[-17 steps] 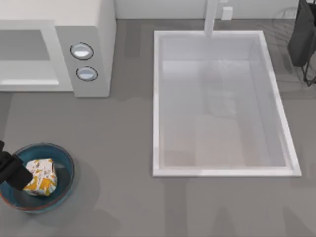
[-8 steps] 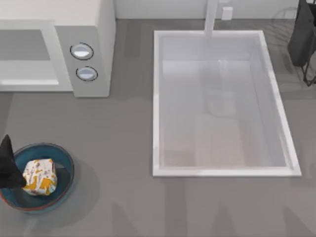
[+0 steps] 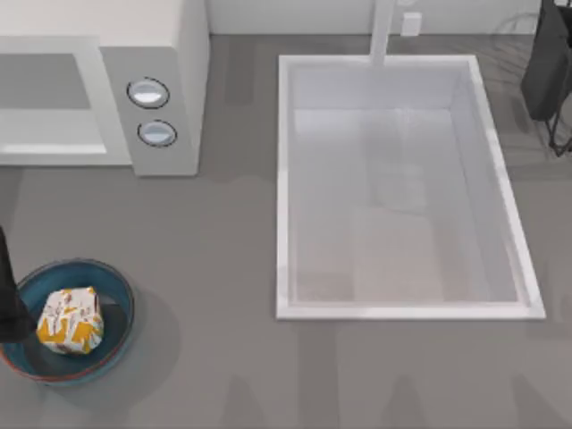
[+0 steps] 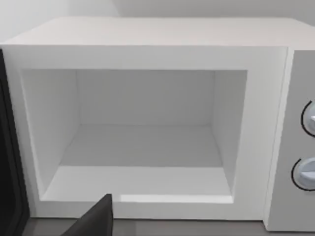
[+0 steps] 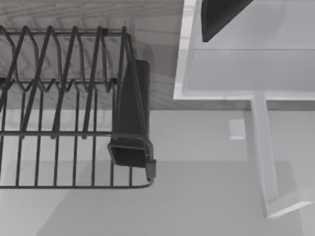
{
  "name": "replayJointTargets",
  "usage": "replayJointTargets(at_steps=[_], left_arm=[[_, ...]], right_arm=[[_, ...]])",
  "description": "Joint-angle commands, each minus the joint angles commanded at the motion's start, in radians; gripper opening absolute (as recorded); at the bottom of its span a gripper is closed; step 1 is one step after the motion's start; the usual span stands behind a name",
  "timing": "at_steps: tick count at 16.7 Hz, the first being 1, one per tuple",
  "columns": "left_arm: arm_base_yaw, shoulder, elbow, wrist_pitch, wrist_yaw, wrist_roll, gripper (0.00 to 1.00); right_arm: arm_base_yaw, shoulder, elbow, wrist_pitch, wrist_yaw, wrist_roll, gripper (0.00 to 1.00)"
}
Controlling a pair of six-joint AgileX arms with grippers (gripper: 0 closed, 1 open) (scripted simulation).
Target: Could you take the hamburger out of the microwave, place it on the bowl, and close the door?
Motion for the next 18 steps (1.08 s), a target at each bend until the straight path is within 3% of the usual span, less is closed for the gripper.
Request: replayJointTargets(at_steps=[2, 15, 18], left_arm=[[0.0, 0.0, 0.0, 0.0, 0.0, 0.0, 1.0], [0.0, 0.0, 0.0, 0.0, 0.0, 0.0, 0.02], [0.0, 0.0, 0.0, 0.0, 0.0, 0.0, 0.0]], right_arm=[[0.0, 0.0, 0.0, 0.0, 0.0, 0.0, 1.0], [0.0, 0.0, 0.0, 0.0, 0.0, 0.0, 1.0], [0.0, 0.0, 0.0, 0.0, 0.0, 0.0, 1.0]])
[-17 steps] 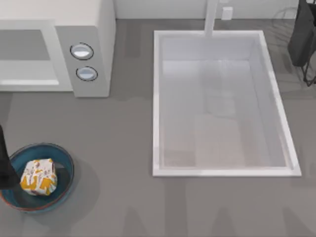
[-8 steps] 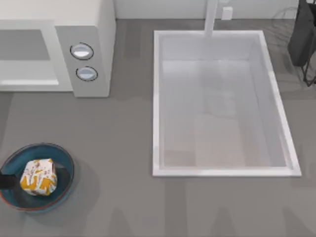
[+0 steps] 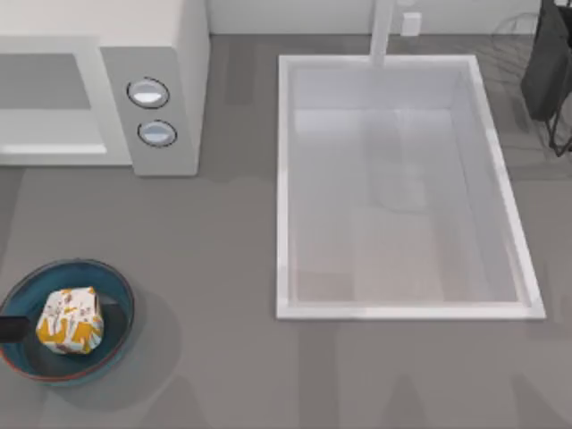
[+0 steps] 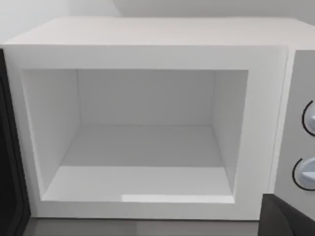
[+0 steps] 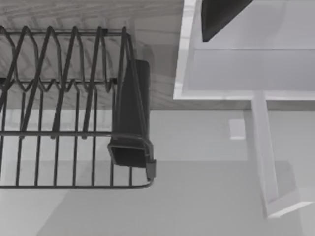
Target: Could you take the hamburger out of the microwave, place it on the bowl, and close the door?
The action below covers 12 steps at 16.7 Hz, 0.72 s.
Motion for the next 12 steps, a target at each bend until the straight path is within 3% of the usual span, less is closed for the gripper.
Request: replayJointTargets(at_steps=[7, 9, 12], left_arm=[[0.003, -0.001, 0.0, -0.002, 0.003, 0.0, 0.0], [0.041, -0.016, 0.001, -0.018, 0.041, 0.0, 0.0], [0.161, -0.052, 0.003, -0.055, 0.161, -0.001, 0.0]], right_arm=[[0.0, 0.0, 0.0, 0.0, 0.0, 0.0, 1.0], [0.0, 0.0, 0.0, 0.0, 0.0, 0.0, 1.0], [0.0, 0.0, 0.0, 0.0, 0.0, 0.0, 1.0]])
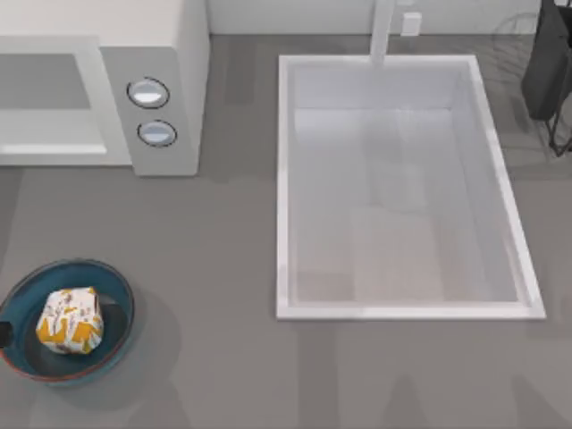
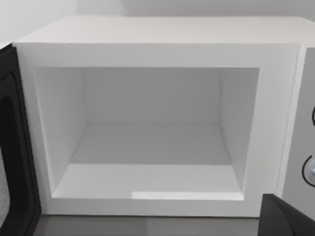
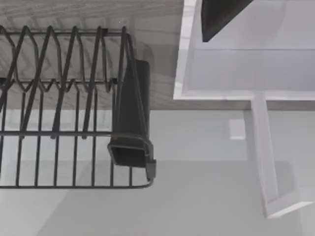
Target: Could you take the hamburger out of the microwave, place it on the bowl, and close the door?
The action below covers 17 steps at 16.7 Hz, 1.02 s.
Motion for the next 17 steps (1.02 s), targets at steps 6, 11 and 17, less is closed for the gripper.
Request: replayJointTargets(at_steps=[6, 11, 17], left_arm=[[0.13, -0.042, 0.002, -0.044, 0.13, -0.001, 0.0], [0.139, -0.022, -0.001, -0.026, 0.139, 0.0, 0.0], [0.243, 0.22, -0.035, 0.256, 0.244, 0.005, 0.0]], right_arm=[[0.0, 0.0, 0.0, 0.0, 0.0, 0.0, 1.0], [0.0, 0.0, 0.0, 0.0, 0.0, 0.0, 1.0], [0.0, 0.0, 0.0, 0.0, 0.0, 0.0, 1.0]])
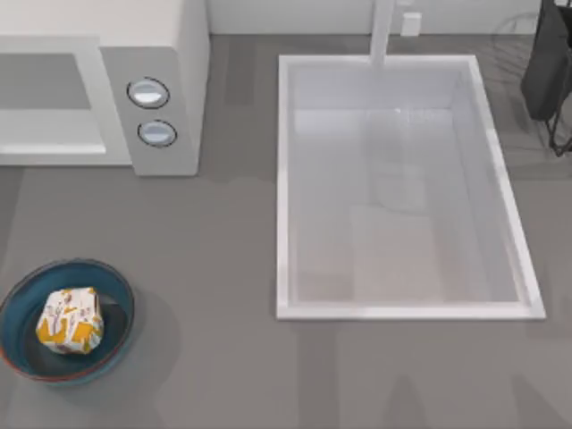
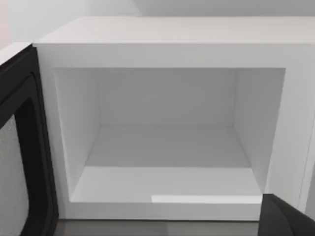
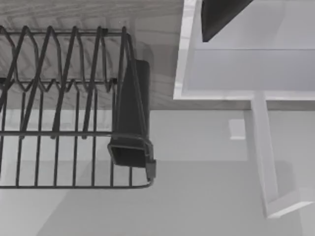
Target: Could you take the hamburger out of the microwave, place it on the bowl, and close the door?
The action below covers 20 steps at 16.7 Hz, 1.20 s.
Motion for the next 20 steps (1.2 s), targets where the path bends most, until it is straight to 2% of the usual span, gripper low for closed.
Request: replayJointTargets(at_steps=[4, 10, 13, 17, 20], left_arm=[[0.04, 0.157, -0.022, 0.176, 0.04, 0.003, 0.0], [0.035, 0.187, -0.018, 0.199, 0.036, 0.003, 0.0], [-0.035, 0.219, -0.009, 0.223, -0.033, 0.003, 0.0], [-0.196, 0.28, 0.008, 0.267, -0.193, 0.004, 0.0], [-0.235, 0.301, 0.014, 0.282, -0.232, 0.004, 0.0]], right_arm=[[0.0, 0.0, 0.0, 0.0, 0.0, 0.0, 1.0], [0.0, 0.0, 0.0, 0.0, 0.0, 0.0, 1.0], [0.0, 0.0, 0.0, 0.0, 0.0, 0.0, 1.0], [0.0, 0.0, 0.0, 0.0, 0.0, 0.0, 1.0], [0.0, 0.0, 0.0, 0.0, 0.0, 0.0, 1.0]])
